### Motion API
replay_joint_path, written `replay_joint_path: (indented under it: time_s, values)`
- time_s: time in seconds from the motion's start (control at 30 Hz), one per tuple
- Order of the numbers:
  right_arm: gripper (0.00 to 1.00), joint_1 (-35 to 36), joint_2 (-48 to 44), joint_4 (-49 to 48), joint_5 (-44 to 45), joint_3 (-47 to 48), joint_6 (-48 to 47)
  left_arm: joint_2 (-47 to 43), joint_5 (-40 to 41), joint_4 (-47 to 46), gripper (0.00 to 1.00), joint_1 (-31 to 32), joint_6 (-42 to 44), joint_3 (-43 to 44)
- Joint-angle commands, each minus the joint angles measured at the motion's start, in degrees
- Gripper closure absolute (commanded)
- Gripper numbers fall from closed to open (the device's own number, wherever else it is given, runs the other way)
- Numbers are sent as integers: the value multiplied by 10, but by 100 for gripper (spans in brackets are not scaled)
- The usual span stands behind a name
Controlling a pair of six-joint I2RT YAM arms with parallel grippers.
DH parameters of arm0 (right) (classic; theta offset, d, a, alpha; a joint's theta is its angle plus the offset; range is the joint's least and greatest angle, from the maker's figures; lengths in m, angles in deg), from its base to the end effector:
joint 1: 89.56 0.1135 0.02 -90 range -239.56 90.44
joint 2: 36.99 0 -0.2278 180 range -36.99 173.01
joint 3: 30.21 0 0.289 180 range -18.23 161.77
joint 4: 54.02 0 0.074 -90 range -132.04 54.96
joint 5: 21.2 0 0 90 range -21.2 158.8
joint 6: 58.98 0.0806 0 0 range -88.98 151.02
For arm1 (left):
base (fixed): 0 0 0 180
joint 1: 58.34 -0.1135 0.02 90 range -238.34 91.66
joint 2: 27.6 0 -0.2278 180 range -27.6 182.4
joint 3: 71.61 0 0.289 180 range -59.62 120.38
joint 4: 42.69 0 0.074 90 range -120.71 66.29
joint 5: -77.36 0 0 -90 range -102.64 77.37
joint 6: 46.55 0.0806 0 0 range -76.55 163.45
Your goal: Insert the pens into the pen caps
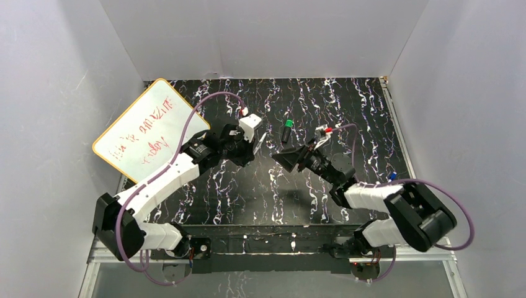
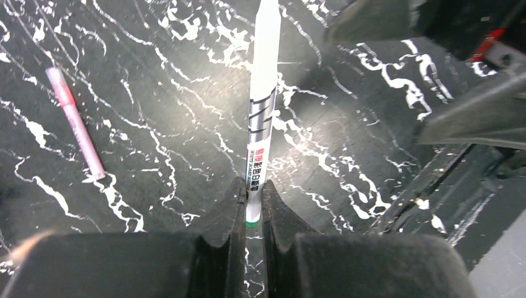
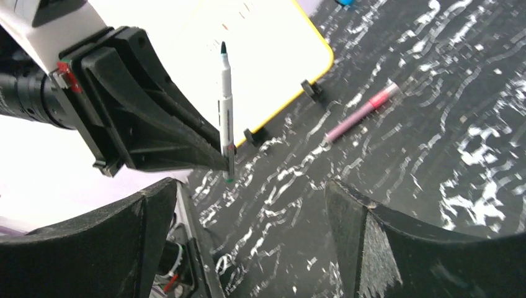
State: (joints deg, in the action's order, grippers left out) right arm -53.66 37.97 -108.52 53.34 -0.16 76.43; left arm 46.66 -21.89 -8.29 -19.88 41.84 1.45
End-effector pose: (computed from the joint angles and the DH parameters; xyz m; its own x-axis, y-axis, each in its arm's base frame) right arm 0.2427 0.2022 0.1547 -0.4594 0.5148 -0.7238 -0.6423 0.3703 0.6710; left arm 0.2832 -0.2415 0.2373 -0.4758 0.3425 -0.8102 0.7031 0.7015 -0.1164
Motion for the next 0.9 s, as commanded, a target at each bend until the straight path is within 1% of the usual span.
replay_joint_path:
  time_s: [0.0,0.07,0.17,0.5,0.63,0.67,0.73,0.87]
  values:
    - [5,-1,50,-184,-21,57,61,-22,-64,-31,100,1,-18,3]
    - [6,-1,76,-210,-33,76,68,-27,-80,-41,100,1,-24,-3]
    - [7,-1,102,-224,-43,103,75,-33,-83,-45,100,1,-26,-12]
    - [11,2,150,-214,-51,137,83,-37,-87,-51,100,0,-16,-19]
    - [16,7,172,-216,-52,145,91,-33,-92,-55,100,1,-16,-12]
    - [19,7,176,-216,-52,147,93,-32,-93,-55,100,1,-16,-10]
    - [27,9,185,-216,-54,153,95,-31,-94,-55,100,1,-15,-7]
    - [47,11,203,-210,-63,171,105,-27,-99,-54,100,1,-14,-4]
